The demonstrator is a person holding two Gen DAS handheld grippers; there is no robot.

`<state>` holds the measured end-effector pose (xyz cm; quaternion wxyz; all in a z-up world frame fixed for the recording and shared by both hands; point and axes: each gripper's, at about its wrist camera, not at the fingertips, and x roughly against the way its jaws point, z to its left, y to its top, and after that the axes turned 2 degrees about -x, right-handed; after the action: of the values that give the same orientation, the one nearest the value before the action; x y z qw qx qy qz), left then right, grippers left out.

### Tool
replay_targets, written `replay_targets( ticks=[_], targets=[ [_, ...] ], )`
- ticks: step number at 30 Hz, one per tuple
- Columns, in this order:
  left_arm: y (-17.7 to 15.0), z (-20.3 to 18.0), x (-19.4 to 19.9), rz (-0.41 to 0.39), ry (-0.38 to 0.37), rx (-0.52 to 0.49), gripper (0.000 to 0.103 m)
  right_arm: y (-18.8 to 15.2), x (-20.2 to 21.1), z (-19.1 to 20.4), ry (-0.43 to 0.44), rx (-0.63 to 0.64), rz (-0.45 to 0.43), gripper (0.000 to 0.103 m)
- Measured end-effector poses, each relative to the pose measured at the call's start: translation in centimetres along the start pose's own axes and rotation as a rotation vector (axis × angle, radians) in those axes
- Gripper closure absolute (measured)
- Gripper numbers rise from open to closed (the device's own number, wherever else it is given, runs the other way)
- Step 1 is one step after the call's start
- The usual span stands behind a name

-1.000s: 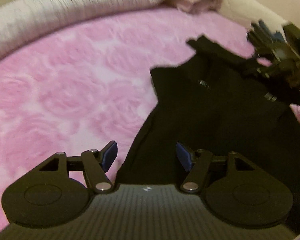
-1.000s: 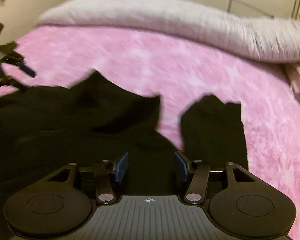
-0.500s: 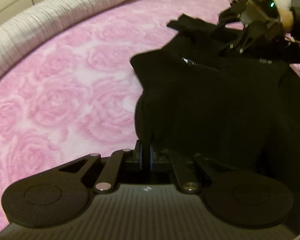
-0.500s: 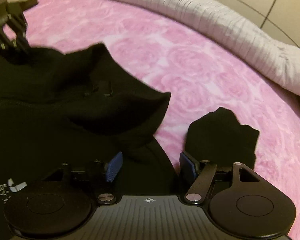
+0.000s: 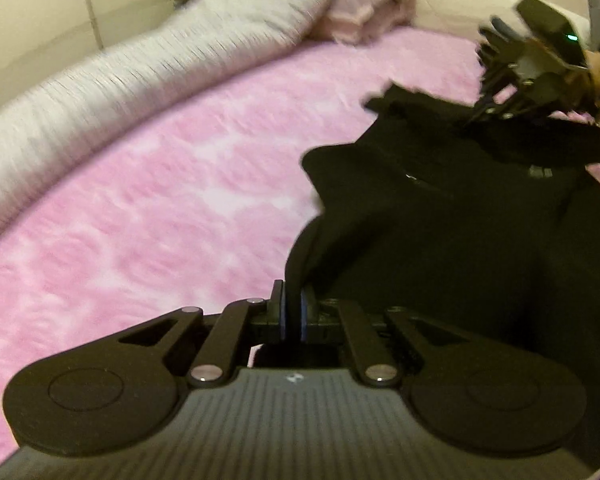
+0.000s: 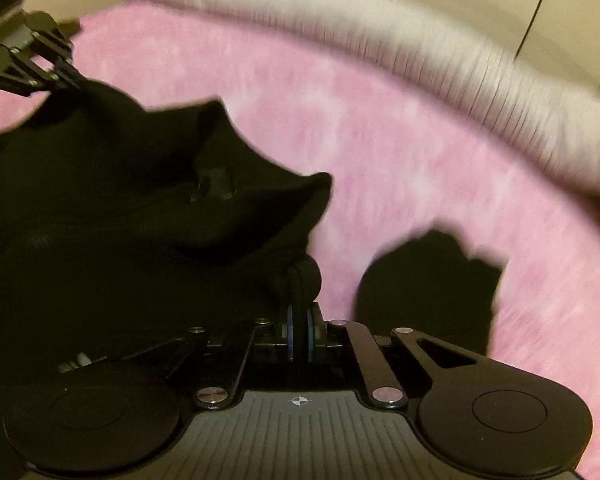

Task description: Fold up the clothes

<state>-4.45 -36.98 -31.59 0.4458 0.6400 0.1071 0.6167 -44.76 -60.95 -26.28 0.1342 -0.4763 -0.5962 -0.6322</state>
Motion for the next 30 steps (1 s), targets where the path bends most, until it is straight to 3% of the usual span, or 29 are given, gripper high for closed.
replay_targets(
  ticks=[4,7,15,20,23,25,27,30],
  targets=[
    [1.0,2.5,5.5,-0.071,0.129,0.018,0.098,5.1,4.3,1.9,-0.109,0.035,-0.192,0.099],
    [2.2,5.4,7.4,-0.090,0.211,0.034,0.097,9.7,4.6,2.8,-0.163,0.079,-0.287,0.099],
    [6.0,13.6,3.9,-0.098,0.358,0.034,0.097,19.7,-2.1,0.4,-0.272,0.084,-0.405,0.099],
    [7.1,18.5,-1.4,-0.047,0.419,0.036,0.097,20.7,-9.3,-0.7,-0.281,0.074,-0.324,0.099],
    [6.0,19.8,-6.3,0.019,0.410,0.065,0.096,20.9,-13.7,-1.3,-0.283,0.071,-0.264,0.098],
    [4.8,20.0,-9.3,0.070,0.402,0.094,0.087,21.1,-16.6,-1.6,-0.285,0.068,-0.224,0.094],
    [3.3,19.9,-10.9,0.107,0.411,0.134,0.074,21.2,-19.5,-2.0,-0.287,0.066,-0.184,0.069],
    [1.2,19.3,-10.4,0.122,0.401,0.185,0.074,19.3,-19.3,-2.3,-0.282,0.045,-0.180,0.055]
  ],
)
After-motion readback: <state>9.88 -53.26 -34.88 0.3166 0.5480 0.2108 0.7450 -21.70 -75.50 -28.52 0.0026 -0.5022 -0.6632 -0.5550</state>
